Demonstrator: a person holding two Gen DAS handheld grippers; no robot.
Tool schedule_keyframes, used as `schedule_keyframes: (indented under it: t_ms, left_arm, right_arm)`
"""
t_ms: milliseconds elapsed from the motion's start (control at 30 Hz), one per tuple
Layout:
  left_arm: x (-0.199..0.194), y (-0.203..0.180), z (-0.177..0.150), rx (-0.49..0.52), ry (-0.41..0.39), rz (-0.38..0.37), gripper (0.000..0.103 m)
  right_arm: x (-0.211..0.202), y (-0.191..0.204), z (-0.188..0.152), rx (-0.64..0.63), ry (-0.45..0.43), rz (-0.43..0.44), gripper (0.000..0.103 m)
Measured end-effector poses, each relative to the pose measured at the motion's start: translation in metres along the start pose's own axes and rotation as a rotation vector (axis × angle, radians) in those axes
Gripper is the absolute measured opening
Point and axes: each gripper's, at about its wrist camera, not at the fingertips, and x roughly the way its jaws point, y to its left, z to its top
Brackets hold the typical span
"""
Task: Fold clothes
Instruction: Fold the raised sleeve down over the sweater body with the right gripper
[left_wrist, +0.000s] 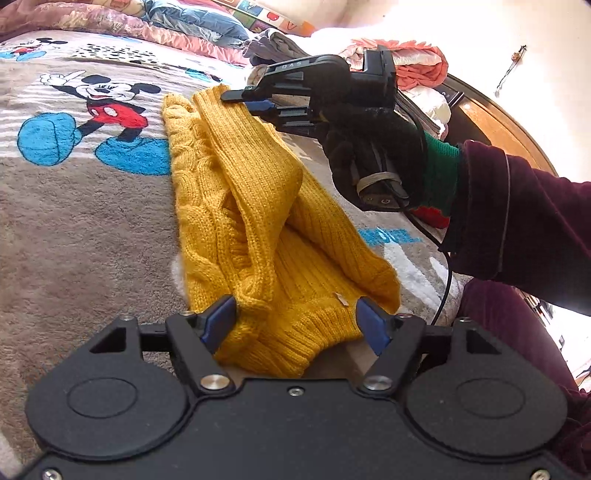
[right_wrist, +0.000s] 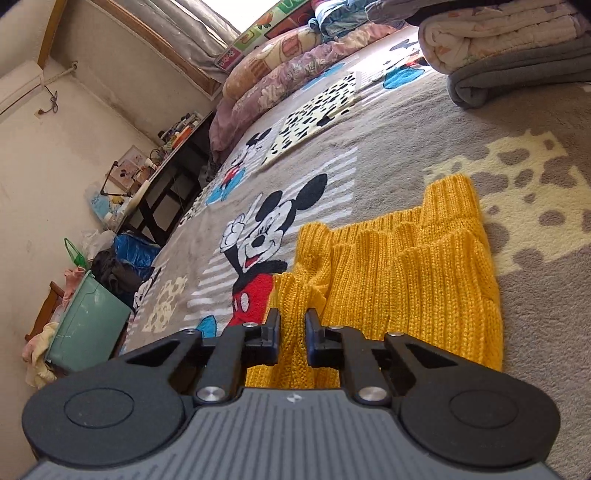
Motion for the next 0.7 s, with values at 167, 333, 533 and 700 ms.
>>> schedule_keyframes:
  t_ms: [167,333,533,700]
  left_arm:
    - [-0.004,0.014,0.003,-0.118,-0.012,-0.064,0.074]
    - [-0.008,0.026,0.003,-0.222,-0.019,-0.12,0.074]
    - [-0.006,0.042,0.001,-0.345,-0.031,-0.186,0.074]
    - [-0.003,0.046,-0.001,-0.389,-0.028,-0.205,0.074]
  right_arm:
    - [0.0,0.006,0.012,0.001,-0.05,0.029,0.015]
    - [0.014,0.009,0.018,-0.028,-0.04,0.001,0.014]
    - [0.03,0.003,0.016,-0.012,-0.034,-0.036,0.014]
    - [0.041,0.001,0.014,-0.039,-0.016,-0.058,0.014]
